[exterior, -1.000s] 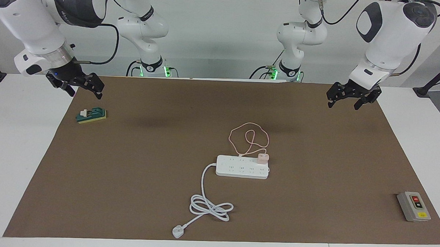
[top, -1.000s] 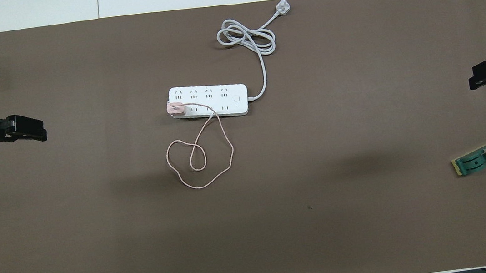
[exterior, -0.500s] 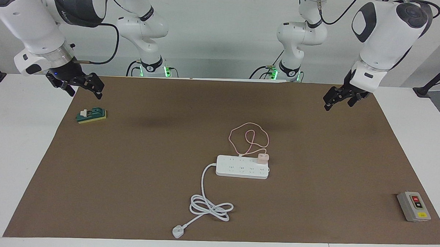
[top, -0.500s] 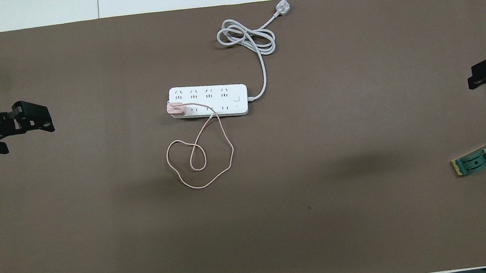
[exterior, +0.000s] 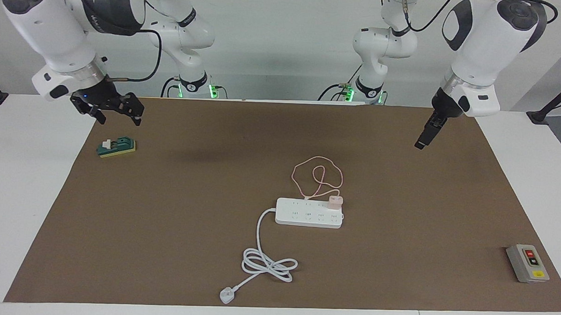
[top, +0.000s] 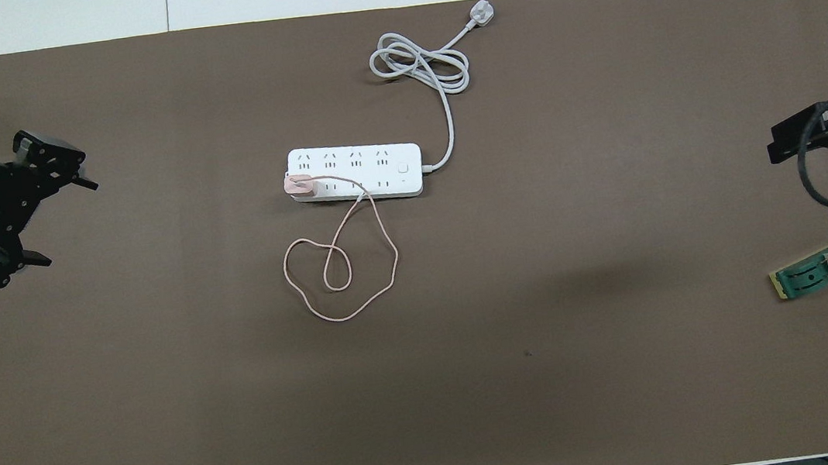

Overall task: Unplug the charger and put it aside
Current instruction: 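Move the left gripper toward the power strip while the right gripper approaches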

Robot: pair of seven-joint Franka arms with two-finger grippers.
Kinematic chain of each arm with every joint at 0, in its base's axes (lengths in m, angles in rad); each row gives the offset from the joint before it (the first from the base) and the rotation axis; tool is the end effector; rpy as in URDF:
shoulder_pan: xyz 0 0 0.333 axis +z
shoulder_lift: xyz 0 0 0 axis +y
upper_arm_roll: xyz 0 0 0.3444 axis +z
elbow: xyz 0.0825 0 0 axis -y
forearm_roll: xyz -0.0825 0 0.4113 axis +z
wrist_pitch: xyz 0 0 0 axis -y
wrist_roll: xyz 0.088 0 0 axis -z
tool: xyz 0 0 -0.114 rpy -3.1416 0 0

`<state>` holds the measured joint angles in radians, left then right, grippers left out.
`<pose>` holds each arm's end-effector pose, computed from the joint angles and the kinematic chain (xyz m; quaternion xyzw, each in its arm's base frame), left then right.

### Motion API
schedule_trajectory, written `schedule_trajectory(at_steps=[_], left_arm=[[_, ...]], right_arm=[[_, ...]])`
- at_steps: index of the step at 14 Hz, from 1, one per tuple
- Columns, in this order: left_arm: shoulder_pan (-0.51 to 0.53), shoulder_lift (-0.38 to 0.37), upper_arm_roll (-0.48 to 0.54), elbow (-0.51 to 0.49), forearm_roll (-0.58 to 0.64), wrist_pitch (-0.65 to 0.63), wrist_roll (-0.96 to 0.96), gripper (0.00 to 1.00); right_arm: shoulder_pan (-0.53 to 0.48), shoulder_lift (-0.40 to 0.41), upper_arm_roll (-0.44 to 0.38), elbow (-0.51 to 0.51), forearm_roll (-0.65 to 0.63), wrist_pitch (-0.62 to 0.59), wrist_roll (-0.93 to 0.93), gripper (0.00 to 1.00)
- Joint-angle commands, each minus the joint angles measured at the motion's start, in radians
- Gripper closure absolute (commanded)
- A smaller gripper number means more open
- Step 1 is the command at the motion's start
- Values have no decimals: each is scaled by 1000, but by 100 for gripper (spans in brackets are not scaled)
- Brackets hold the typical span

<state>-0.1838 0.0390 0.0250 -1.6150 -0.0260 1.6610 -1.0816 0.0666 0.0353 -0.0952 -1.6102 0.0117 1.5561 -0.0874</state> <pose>0.5933 -0.0981 0.6086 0.8949 0.4462 -0.0044 0.0122 0.5882 -0.0145 0.6045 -0.9986 -0.0291 0.0443 0.0067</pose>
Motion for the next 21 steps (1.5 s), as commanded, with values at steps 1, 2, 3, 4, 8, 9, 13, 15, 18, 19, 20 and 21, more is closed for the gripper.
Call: schedule_trajectory(at_steps=[1,2,3,4,8,9,13,15,18,19,20,21], left_arm=[[-29,90,13,105,-15,-12,-180,0],[-35,99,13,110,-26,-10,-240,0],[-36,105,13,110,-31,-9,-298,0],[-36,108,13,110,-31,-4,-345,0],[-77,140,12,112,-35,3,-500,0],[-88,148,13,112,-57,6,-523,0],[-153,170,13,112,-66,66,-569,0],[-186,185,15,112,-60,91,-650,0],[-224,280,16,167,-60,94,-713,0],[-236,330,19,203,-60,94,-744,0],[-238,372,18,242,-58,88,-773,0],[-241,393,19,251,-58,94,-779,0]], right_arm=[[-10,0,115,9,10,-1,-217,0],[-10,0,155,9,10,4,-303,0],[-13,3,193,9,16,27,-357,0],[-17,3,221,4,43,59,-405,0],[-21,41,258,-54,224,217,-788,0],[-19,50,274,-72,266,255,-849,0],[-21,84,345,-183,408,456,-1052,0],[-11,103,368,-238,439,591,-1129,0],[-10,176,417,-280,572,726,-1285,0],[-8,205,417,-274,640,728,-1334,0],[-5,221,420,-271,702,757,-1374,0],[-10,245,429,-270,712,794,-1391,0]])
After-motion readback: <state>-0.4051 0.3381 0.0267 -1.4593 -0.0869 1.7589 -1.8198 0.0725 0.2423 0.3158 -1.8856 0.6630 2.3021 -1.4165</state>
